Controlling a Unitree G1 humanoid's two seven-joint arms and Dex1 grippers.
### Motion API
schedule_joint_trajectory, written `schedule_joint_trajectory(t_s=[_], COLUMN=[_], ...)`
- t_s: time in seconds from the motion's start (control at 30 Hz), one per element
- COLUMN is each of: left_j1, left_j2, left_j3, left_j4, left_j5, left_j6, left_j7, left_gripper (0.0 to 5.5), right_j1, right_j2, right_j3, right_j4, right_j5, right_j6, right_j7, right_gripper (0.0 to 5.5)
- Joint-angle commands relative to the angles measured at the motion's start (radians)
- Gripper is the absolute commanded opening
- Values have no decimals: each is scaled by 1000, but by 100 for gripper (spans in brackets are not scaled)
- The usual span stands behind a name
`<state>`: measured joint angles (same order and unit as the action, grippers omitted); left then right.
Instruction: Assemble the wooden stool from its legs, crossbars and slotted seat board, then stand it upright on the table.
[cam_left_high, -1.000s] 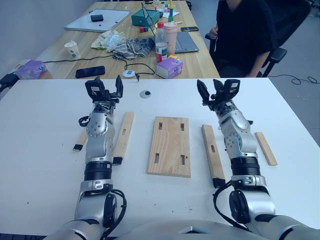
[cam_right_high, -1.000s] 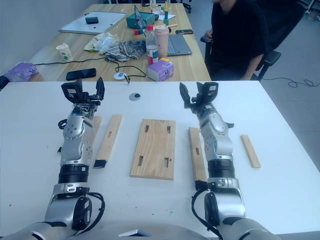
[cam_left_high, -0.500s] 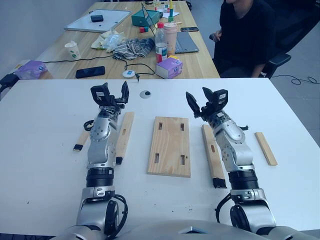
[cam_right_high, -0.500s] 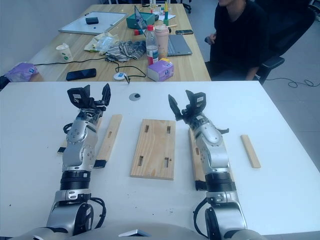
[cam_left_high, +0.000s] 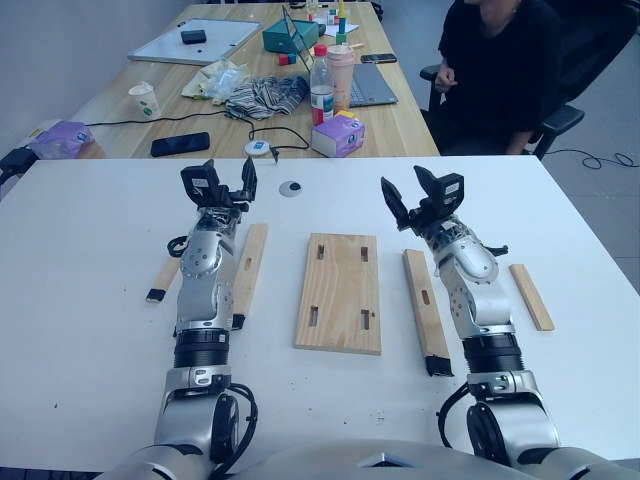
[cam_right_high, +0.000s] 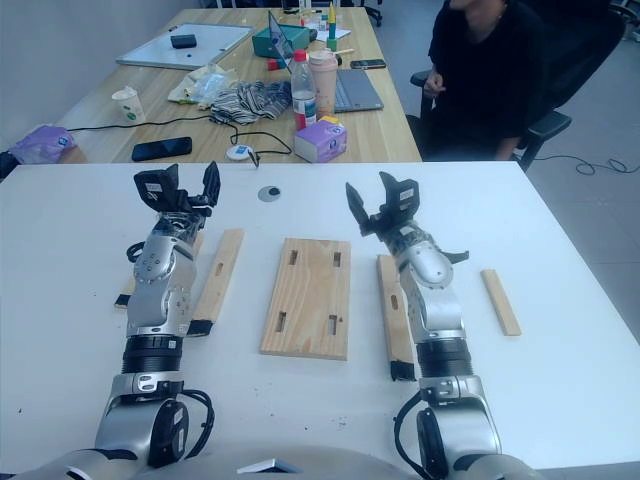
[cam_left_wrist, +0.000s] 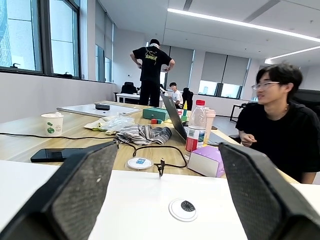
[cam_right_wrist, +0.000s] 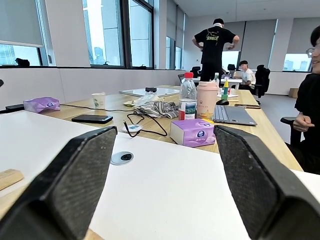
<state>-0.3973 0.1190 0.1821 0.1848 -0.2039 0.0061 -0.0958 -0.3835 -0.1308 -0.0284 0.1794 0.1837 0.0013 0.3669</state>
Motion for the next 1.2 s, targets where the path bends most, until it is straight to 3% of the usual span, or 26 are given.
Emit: schedule_joint_trajectory(t_s=[0.03, 0.27, 0.43, 0.53, 0.83, 1.2], left_j1=[-18, 3, 37, 88, 233, 335], left_j2=[2, -1, -2, -5, -38, -66], left_j3=[0, 4, 7, 20, 35, 32], left_j4=[8, -2, -41, -76, -235, -343], left_j5=[13, 15, 19, 21, 29, 35], left_j6=[-14, -15, -13, -11, 28, 69], left_j7=[11, 20, 34, 51, 119, 163], left_gripper=[370, 370, 370, 370, 370, 370], right_j1=[-20, -24, 105, 220, 383, 476], right_j2=[-9, -80, -288, -395, -455, -496], right_j3=[8, -59, -223, -315, -317, -307], right_j4=[7, 41, 63, 25, -148, -158], right_j5=[-24, -38, -35, 2, 29, 25], right_j6=[-5, 28, 49, 159, 550, 725], right_j7=[-11, -40, -39, -5, 38, 97], right_gripper=[360, 360, 360, 360, 360, 360])
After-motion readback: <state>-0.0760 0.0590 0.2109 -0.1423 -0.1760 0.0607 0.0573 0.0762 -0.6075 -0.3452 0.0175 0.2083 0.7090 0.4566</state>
